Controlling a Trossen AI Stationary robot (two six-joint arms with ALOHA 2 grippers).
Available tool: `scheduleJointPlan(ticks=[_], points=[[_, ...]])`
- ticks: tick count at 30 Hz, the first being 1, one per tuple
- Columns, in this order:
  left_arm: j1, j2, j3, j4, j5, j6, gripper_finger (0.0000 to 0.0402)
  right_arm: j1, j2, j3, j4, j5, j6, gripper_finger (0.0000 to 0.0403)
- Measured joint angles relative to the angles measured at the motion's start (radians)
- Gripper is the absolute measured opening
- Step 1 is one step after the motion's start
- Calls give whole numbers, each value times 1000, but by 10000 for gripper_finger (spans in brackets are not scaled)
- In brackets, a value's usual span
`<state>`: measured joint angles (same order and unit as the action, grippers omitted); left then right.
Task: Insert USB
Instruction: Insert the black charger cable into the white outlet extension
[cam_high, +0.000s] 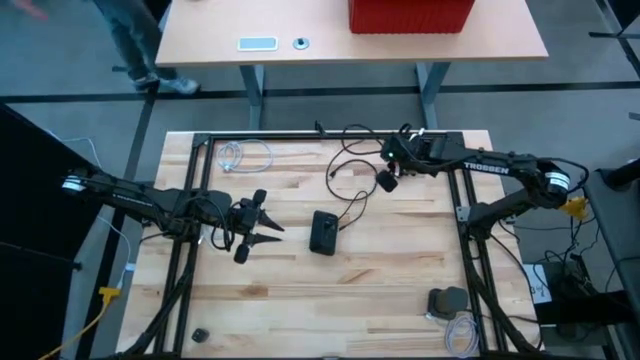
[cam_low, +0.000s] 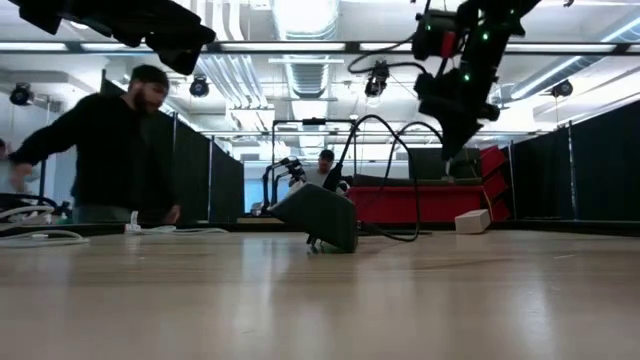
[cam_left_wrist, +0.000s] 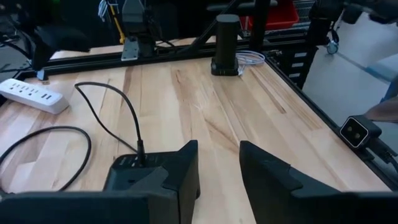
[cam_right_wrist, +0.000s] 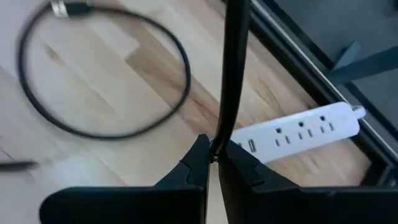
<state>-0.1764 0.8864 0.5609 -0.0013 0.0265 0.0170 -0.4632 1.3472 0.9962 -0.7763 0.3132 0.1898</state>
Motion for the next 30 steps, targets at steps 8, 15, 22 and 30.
scheduleJointPlan(ticks=[8, 15, 22, 30], points=[[0, 0, 0, 8, -1, 0, 105, -131, 19, -8, 46, -157, -287, 7], [0, -4, 0, 8, -1, 1, 105, -228, 21, -6, 9, -210, -432, 7], [2, -4, 0, 8, -17, 37, 105, -244, 24, -6, -15, -250, -622, 7], [2, -4, 0, 8, -18, 53, 103, -253, 70, -6, -10, -336, -904, 7]])
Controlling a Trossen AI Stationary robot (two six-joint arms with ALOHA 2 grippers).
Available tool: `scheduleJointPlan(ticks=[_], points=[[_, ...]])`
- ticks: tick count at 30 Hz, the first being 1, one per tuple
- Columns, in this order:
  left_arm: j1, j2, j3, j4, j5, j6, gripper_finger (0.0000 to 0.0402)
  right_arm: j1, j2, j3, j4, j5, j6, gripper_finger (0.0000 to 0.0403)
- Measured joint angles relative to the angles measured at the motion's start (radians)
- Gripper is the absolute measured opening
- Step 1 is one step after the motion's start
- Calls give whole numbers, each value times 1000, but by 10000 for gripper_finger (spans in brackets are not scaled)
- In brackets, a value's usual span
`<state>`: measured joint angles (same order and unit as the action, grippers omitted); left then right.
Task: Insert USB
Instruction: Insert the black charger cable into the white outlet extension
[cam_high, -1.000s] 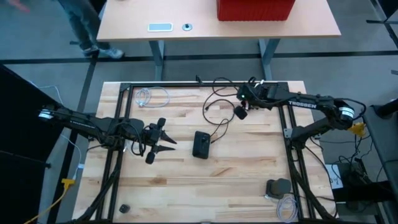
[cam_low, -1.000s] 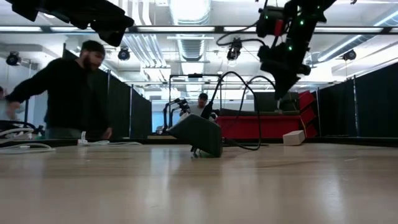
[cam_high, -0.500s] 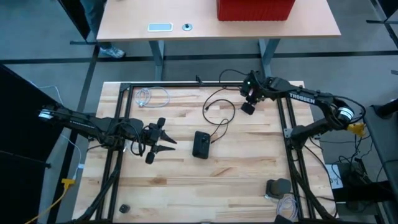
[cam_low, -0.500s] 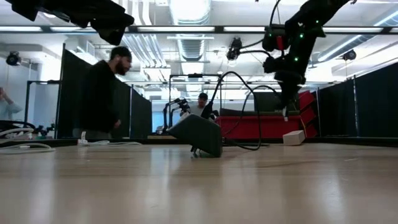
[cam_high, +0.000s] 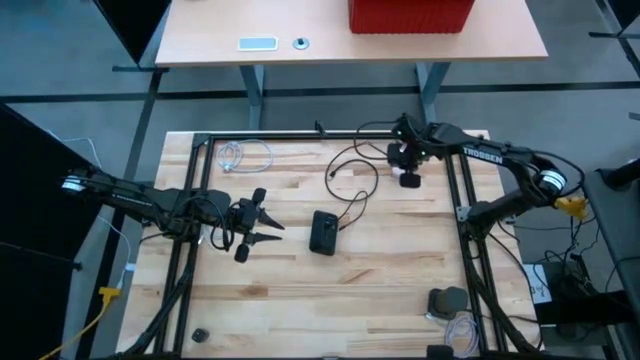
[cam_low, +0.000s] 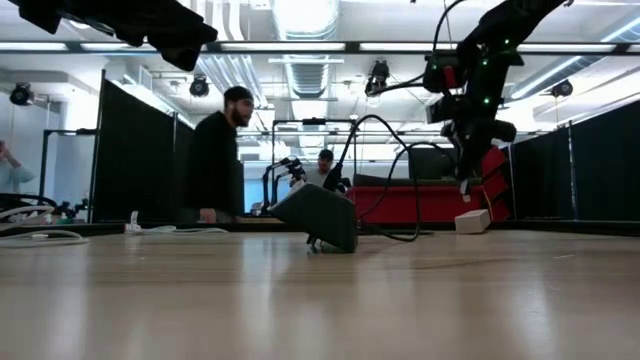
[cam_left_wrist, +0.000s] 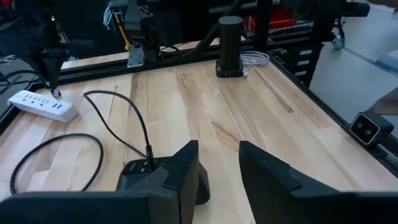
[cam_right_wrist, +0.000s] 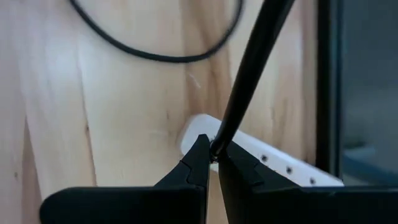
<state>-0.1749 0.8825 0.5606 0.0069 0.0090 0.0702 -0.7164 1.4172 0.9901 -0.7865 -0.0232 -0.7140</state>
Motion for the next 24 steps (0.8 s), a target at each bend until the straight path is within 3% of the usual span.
scheduleJointPlan(ticks=[9, 24], points=[[0, 0, 0, -1, 0, 4, 103, -42, 97, 1, 28, 17, -118, 7], [0, 0, 0, -3, -1, 15, 103, -88, 89, -1, 16, 12, -104, 7]])
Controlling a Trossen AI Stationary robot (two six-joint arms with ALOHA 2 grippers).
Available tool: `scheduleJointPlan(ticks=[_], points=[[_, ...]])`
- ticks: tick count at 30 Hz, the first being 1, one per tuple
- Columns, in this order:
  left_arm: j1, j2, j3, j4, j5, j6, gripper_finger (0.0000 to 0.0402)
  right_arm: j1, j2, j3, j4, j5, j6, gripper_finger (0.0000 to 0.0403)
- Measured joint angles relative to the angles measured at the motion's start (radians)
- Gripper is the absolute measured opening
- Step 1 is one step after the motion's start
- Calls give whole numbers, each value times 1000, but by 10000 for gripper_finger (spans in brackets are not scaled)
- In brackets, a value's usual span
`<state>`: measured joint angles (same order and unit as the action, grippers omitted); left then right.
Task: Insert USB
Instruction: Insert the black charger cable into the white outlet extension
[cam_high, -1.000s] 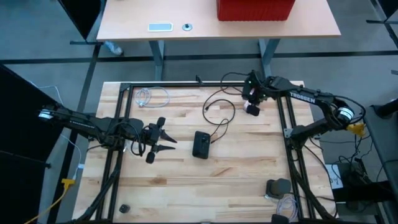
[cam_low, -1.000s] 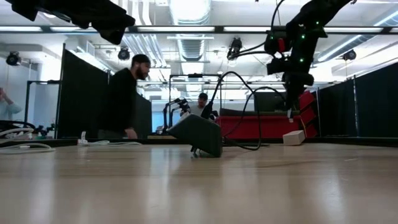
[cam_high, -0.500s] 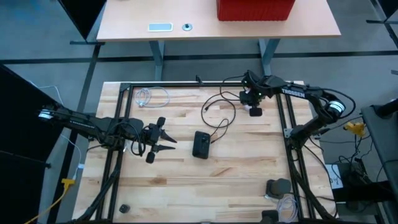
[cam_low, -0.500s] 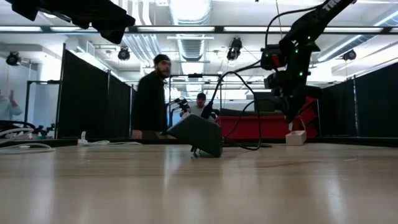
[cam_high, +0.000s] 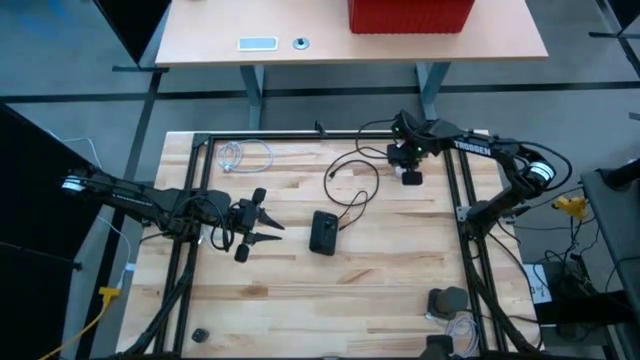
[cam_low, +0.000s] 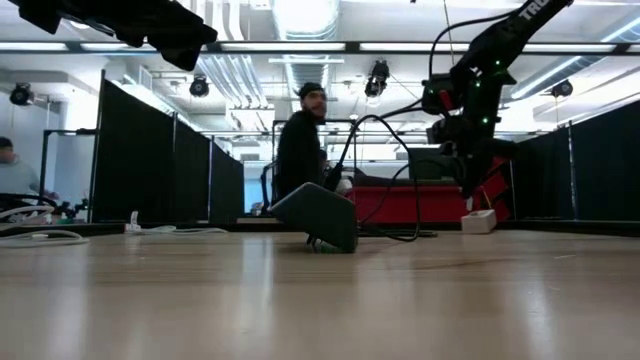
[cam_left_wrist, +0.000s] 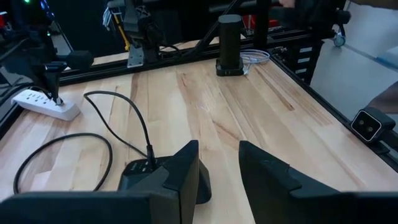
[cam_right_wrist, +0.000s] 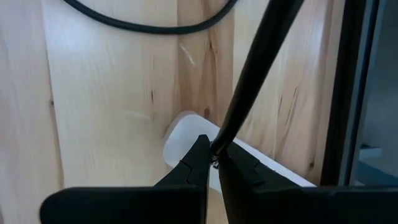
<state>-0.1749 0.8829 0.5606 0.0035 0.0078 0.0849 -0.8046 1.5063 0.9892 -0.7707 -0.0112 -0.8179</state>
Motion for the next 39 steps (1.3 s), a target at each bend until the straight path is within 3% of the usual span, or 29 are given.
scheduleJointPlan(ticks=[16, 26, 39], points=[[0, 0, 0, 0, 0, 0, 103, -58, -8, -80, 21, 11, 15, 7], [0, 0, 0, -1, 0, 8, 103, -61, -6, -97, 11, 96, 156, 8], [0, -16, 0, 4, 0, 35, 103, 67, -3, -107, 145, 11, 334, 8]])
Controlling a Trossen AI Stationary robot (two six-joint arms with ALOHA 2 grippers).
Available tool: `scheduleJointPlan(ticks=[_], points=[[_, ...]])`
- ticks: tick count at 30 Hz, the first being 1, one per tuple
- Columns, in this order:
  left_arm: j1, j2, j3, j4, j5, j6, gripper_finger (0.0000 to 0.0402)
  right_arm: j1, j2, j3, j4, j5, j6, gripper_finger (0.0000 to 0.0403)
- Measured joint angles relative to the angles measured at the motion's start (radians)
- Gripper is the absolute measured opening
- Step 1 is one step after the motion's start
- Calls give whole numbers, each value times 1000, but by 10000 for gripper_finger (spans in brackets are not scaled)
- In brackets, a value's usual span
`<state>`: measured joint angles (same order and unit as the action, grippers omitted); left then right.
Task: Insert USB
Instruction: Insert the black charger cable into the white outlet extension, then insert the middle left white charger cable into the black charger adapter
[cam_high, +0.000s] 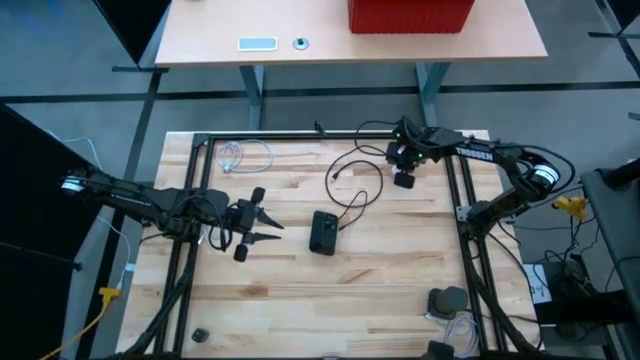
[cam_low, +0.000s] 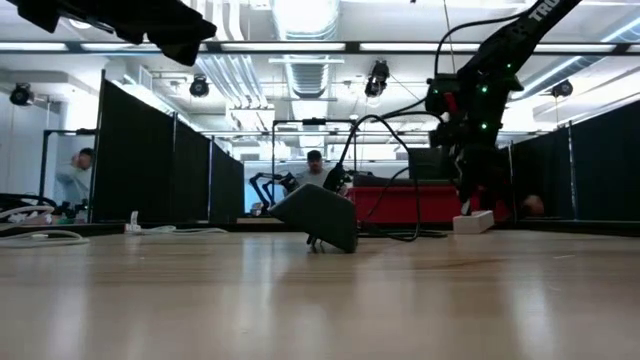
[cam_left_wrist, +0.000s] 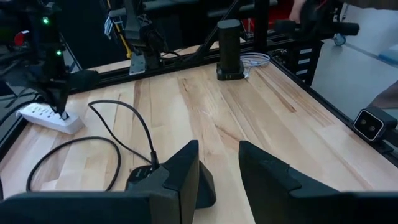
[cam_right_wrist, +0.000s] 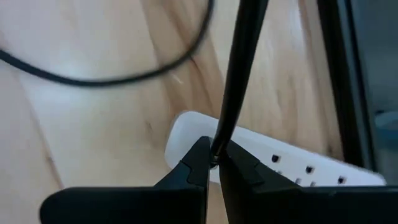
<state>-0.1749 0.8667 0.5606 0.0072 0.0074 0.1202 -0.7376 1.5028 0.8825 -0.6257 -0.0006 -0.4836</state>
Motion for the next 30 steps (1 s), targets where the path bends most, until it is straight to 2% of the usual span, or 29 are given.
scheduleJointPlan(ticks=[6, 11, 18, 24, 30], points=[[0, -1, 0, 0, 0, -6, 103, 19, 2, 7, 15, 1, 180, 20], [0, -1, 0, 0, 0, -17, 103, 41, 10, 5, -4, -24, 249, 98], [0, -1, 0, 0, 0, -32, 103, 42, -9, 8, -4, -19, 225, 195], [0, -2, 0, 0, 0, -31, 103, 44, -66, 11, -3, 0, 222, 231], [0, -2, 0, 0, 0, -26, 103, 52, -142, 12, -19, 0, 247, 237]])
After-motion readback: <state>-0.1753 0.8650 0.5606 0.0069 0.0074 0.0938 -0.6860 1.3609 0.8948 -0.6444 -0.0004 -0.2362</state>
